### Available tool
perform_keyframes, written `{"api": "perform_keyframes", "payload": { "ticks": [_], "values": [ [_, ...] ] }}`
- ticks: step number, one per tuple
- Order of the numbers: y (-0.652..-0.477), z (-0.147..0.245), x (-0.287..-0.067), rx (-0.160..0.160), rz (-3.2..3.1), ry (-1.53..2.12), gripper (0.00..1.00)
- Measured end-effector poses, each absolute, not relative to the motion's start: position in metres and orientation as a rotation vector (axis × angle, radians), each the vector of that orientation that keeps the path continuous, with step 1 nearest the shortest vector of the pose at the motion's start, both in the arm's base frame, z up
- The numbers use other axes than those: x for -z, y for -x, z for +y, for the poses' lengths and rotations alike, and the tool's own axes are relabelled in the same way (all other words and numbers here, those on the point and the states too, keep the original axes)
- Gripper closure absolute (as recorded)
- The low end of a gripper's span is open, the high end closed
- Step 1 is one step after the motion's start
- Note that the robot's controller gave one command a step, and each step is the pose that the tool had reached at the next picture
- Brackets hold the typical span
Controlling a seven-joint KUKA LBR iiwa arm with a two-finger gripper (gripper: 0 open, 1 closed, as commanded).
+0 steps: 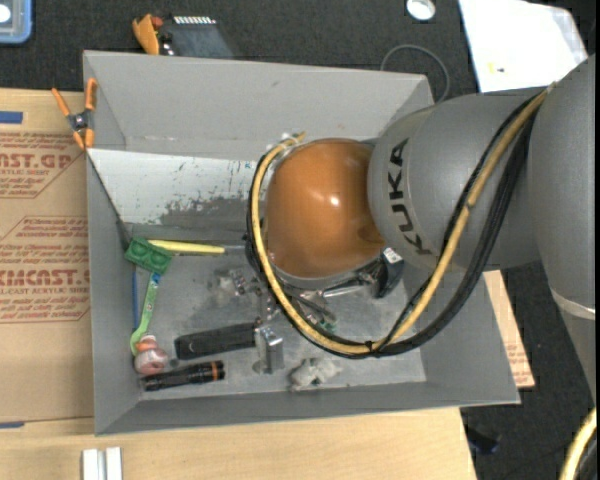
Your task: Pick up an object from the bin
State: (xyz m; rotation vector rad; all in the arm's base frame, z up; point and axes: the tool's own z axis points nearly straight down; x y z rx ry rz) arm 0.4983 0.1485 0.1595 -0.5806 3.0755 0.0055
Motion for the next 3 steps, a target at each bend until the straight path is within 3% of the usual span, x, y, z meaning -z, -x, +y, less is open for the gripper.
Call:
{"api": "perform_keyframes", "payload": {
  "ticks": [1, 2, 3],
  "values": [
    [-0.511, 0.147, -0.125, -0.003, 3.069, 0.673, 0.00],
    [-0.532, 0.151, -0.067, -0.007, 3.076, 0.589, 0.00],
    [-0.541, 0.154, -0.072, -0.010, 3.083, 0.515, 1.00]
  ]
}}
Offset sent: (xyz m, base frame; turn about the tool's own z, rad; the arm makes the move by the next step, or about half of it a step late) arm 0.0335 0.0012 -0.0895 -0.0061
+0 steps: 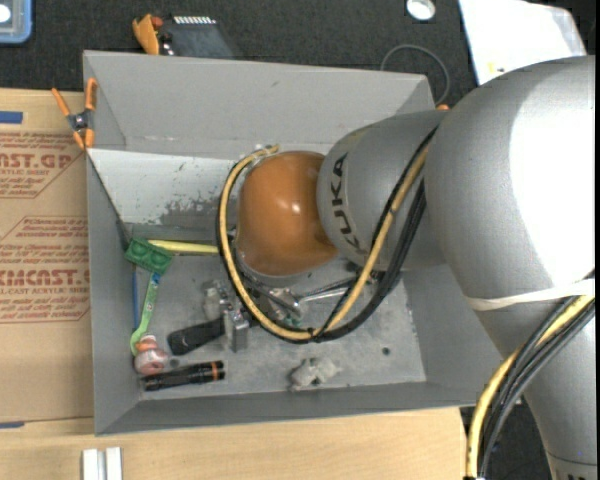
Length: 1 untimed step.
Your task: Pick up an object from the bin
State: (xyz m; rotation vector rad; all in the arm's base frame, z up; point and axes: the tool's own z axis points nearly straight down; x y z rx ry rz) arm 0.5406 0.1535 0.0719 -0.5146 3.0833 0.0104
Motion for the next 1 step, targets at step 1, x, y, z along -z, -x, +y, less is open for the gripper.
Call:
{"api": "perform_keyframes", "payload": {
  "ticks": [1],
  "values": [
    [-0.5406, 0.1535, -0.0719, -0.010, 3.083, 0.514, 1.00]
  ]
}}
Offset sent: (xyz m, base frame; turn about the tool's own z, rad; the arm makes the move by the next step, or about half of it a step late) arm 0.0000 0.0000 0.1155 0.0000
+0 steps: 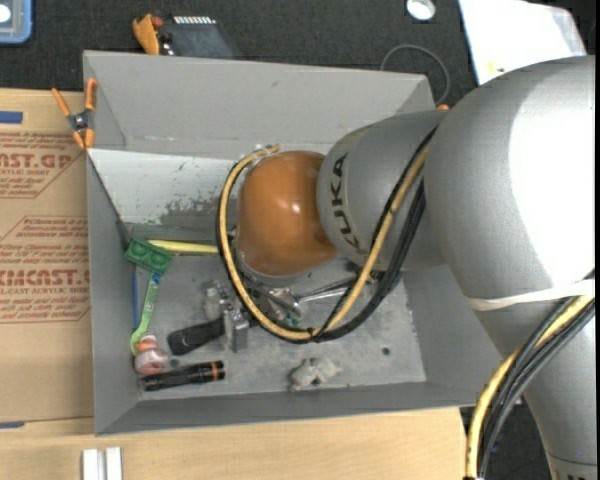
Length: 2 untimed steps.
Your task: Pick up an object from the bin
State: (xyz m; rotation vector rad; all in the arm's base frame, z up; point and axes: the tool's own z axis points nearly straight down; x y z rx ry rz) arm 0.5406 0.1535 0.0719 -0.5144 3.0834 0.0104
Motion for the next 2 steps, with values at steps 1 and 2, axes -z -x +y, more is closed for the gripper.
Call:
{"api": "perform_keyframes", "payload": {
  "ticks": [1, 2],
  "values": [
    [-0.537, 0.153, -0.105, -0.008, 3.093, 0.517, 1.00],
    [-0.539, 0.153, -0.148, -0.007, 3.088, 0.516, 1.00]
  ]
}}
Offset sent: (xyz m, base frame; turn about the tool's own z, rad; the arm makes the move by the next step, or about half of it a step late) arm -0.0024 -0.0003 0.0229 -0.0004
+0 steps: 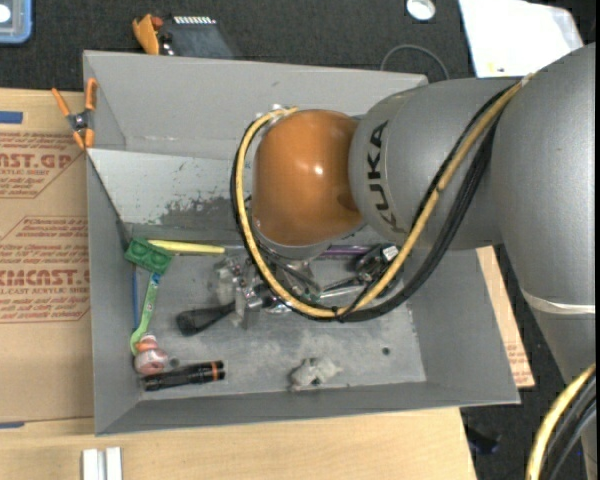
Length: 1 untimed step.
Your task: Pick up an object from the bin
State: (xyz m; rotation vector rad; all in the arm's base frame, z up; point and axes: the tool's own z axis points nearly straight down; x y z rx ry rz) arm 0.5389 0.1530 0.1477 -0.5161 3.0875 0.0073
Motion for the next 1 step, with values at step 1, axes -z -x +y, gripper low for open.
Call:
{"api": "perform_keyframes", "payload": {
  "ticks": [1],
  "values": [
    [-0.5405, 0.1538, -0.1668, -0.008, 3.081, 0.515, 1.00]
  ]
}}
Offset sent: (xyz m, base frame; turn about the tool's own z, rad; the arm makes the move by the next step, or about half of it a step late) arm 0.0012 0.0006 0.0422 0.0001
